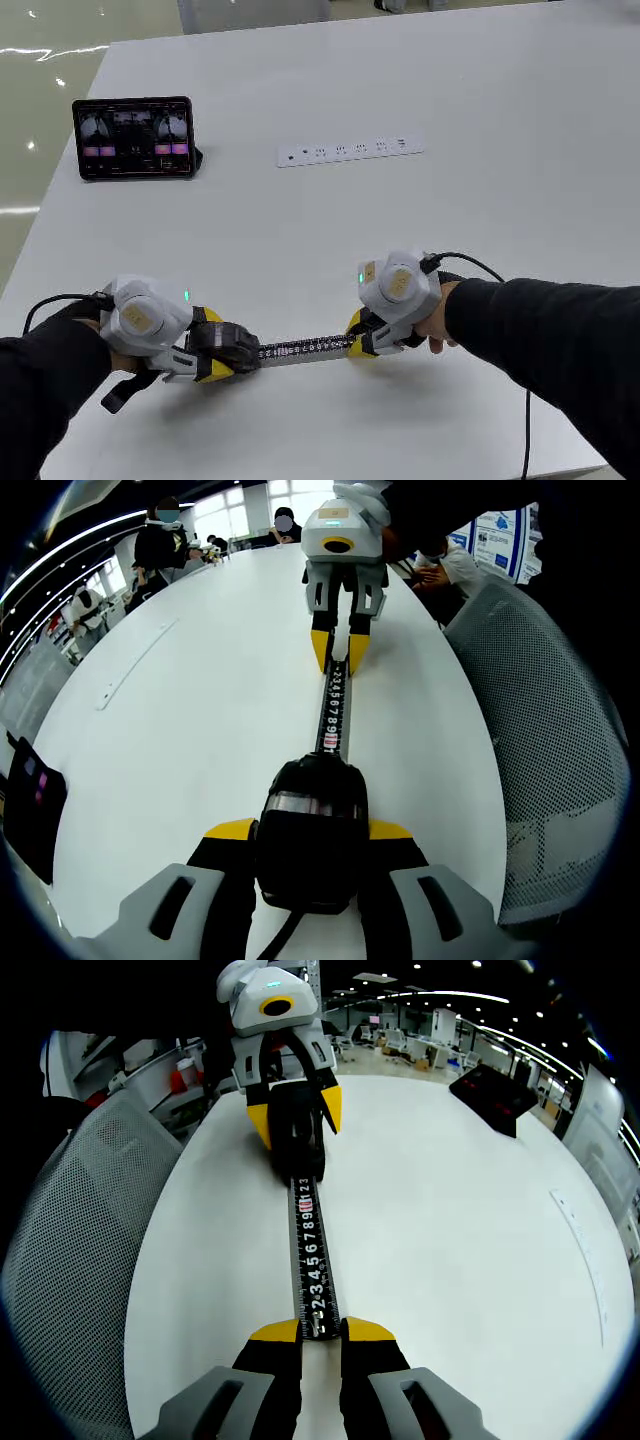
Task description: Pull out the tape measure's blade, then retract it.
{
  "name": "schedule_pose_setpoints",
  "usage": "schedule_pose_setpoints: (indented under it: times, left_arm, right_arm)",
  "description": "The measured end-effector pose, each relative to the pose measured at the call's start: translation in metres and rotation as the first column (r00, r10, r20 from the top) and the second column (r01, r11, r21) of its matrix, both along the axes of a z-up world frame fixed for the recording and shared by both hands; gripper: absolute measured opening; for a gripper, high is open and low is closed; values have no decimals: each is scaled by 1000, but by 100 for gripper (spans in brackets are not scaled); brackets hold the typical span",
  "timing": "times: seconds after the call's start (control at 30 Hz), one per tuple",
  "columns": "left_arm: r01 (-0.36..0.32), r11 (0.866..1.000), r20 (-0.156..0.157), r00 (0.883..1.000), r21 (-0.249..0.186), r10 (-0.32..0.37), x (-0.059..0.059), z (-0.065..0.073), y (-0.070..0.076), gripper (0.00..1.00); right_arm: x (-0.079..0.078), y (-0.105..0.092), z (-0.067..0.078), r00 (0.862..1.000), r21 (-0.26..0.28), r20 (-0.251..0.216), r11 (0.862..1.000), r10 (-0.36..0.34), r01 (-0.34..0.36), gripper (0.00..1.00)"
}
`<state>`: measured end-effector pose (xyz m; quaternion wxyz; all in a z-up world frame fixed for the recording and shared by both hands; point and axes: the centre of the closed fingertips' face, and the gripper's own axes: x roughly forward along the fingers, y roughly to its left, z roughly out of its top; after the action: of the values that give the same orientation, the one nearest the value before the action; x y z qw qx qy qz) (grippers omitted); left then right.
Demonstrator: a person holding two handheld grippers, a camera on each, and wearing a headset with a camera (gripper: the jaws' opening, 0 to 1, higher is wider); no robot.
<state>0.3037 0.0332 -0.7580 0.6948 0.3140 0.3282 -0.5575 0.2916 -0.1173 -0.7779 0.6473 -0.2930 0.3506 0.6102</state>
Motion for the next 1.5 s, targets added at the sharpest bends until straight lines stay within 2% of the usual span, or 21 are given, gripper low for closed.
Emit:
schedule_pose_setpoints:
  times: [0.23, 0.3, 0.57, 0.97, 1.23, 1.5]
  left_arm:
    - [-15, 1000, -1, 1000, 16, 15, -3, -3, 5, 34]
    - [-16, 1000, 3, 1000, 7, 16, -3, -3, 5, 33]
    - [-18, 1000, -18, 1000, 5, 18, -3, -4, 3, 32]
    - [-19, 1000, -24, 1000, 11, 19, -3, -4, 3, 32]
    - [-9, 1000, -12, 1000, 14, 9, -4, -3, 3, 32]
    - [-7, 1000, -15, 1000, 12, 7, -5, -3, 3, 31]
  right_arm:
    - [-1, -3, 0, 1000, 2, -1, 1000, 0, 0, 10]
    - [-1, -4, 0, 1000, 2, -1, 1000, 1, -1, 10]
    - [-1, -13, -1, 1000, 0, -5, 1000, -4, 4, 10]
    - [0, -29, -2, 1000, -1, -10, 1000, -22, 21, 10]
    - [-1, -34, -3, 1000, -4, -12, 1000, -27, 27, 10]
    - [-2, -40, -3, 1000, -9, -12, 1000, -27, 27, 10]
